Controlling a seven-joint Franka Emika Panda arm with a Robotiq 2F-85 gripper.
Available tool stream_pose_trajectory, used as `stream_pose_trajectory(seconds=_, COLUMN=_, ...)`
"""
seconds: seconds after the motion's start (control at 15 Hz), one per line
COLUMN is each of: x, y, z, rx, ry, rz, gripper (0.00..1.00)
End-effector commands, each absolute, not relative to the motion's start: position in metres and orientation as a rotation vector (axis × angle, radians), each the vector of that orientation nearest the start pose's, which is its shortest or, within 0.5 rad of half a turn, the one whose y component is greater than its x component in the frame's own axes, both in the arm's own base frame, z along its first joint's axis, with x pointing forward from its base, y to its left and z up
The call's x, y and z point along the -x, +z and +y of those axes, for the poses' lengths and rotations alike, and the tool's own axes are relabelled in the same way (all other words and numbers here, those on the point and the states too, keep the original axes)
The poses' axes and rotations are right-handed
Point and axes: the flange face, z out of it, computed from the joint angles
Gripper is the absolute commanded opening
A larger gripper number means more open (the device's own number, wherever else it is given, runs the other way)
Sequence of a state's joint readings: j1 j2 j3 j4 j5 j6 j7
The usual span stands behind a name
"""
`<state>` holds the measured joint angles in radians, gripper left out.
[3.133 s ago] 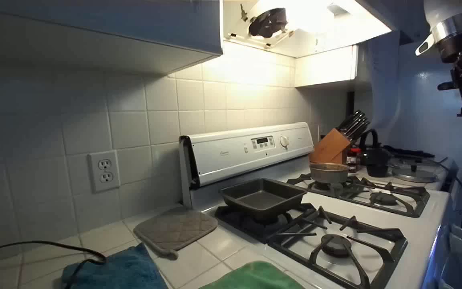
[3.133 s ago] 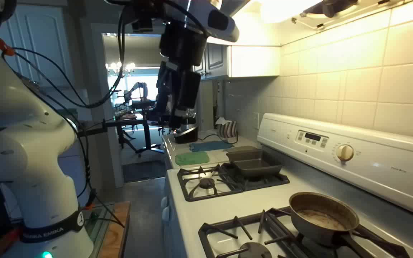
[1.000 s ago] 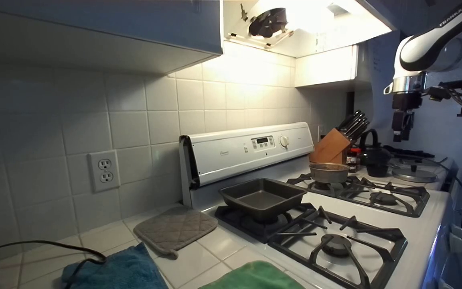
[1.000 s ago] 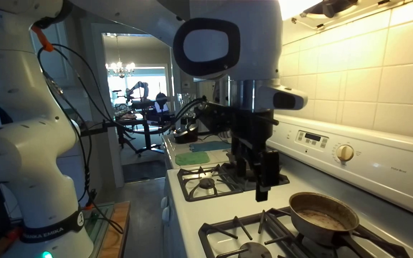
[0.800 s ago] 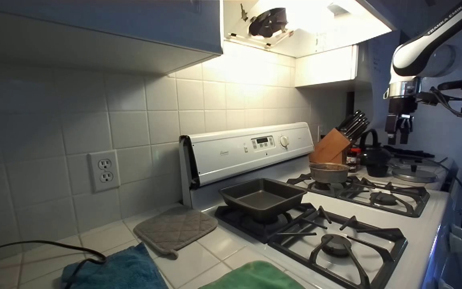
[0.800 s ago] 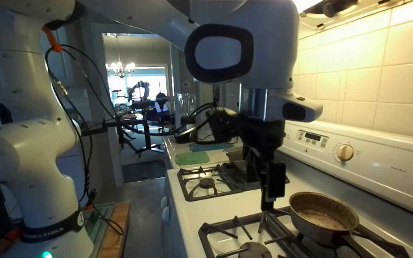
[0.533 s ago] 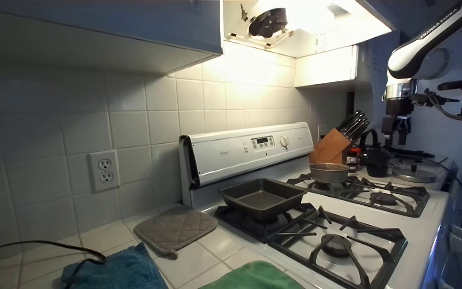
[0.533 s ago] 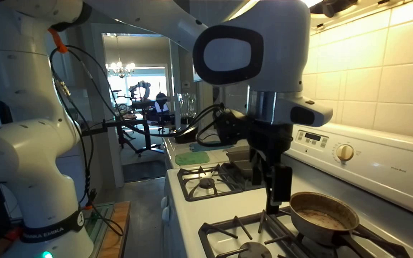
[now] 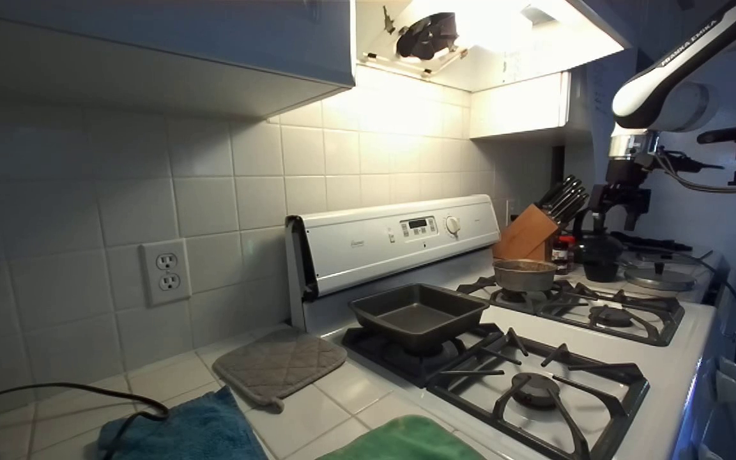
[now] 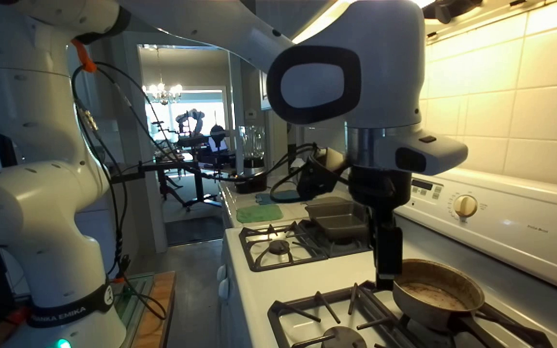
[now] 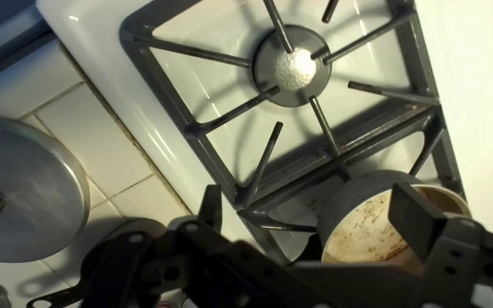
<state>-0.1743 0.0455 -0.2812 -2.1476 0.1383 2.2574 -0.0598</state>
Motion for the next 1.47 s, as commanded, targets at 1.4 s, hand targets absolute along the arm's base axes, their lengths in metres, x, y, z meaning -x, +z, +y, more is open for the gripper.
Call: stream_pose_trajectory(seconds=1.4, x=-0.603, y=0.318, z=-0.294, rx=2.110, ry=-0.180, rz=2.009, gripper=1.00)
